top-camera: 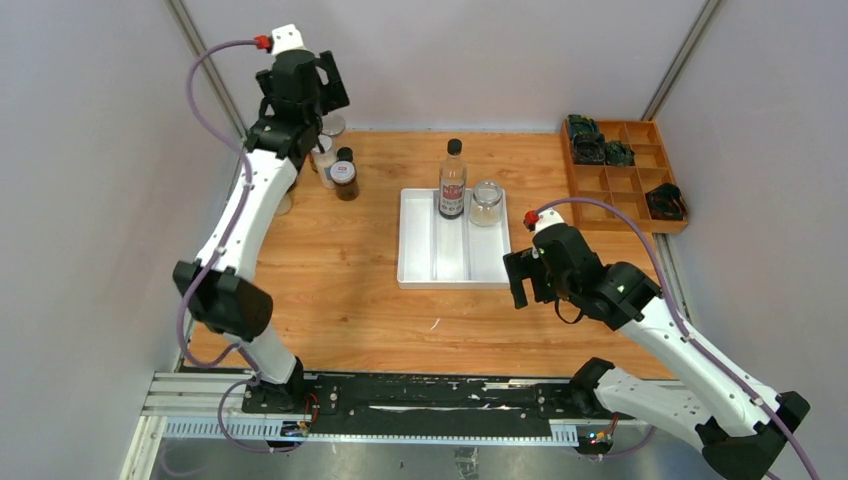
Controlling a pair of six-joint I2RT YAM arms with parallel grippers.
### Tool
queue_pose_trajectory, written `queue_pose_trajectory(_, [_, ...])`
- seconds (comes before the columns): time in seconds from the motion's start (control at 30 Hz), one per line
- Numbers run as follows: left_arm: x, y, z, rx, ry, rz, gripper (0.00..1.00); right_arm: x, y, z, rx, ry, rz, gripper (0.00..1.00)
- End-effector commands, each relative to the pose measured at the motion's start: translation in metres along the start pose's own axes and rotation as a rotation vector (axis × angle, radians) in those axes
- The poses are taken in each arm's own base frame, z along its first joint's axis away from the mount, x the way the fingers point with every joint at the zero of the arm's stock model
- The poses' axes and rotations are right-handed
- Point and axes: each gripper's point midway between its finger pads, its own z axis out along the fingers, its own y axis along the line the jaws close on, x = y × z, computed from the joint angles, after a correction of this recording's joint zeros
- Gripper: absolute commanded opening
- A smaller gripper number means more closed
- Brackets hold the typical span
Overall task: Organize the condiment bottles
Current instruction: Pick up the bottle from the corner of the board.
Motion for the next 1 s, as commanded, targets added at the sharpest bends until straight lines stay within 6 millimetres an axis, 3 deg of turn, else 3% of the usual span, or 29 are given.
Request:
queue_pose_trajectory(0.0, [0.091, 0.01, 0.051, -0.068, 0.225, 0.145, 0.93, -0.006, 0.004, -0.002, -0.03, 0.007, -0.015, 0.96])
queue_pose_trajectory(0.17, [0.106, 0.025, 0.089, -0.14, 0.212, 0.179, 0.84, -0.01, 0.007, 0.0, -0.037, 0.016, -0.019, 0.96])
queue_pose_trajectory(0.27, [0.103, 0.044, 0.106, -0.204, 0.173, 0.179, 0.82, -0.006, 0.008, 0.003, -0.041, 0.031, -0.021, 0.96])
queue_pose_trajectory(0.57, [0.083, 0.083, 0.128, -0.293, 0.039, 0.166, 0.79, 0.002, 0.013, 0.02, -0.039, 0.078, -0.028, 0.96])
queue_pose_trajectory(0.7, [0.076, 0.081, 0.138, -0.294, 0.024, 0.18, 0.75, 0.002, 0.017, 0.026, -0.047, 0.093, -0.031, 0.96])
queue_pose_trajectory(0.97, [0.089, 0.066, 0.152, -0.245, 0.075, 0.187, 0.68, 0.001, 0.026, 0.04, -0.07, 0.115, -0.031, 0.96])
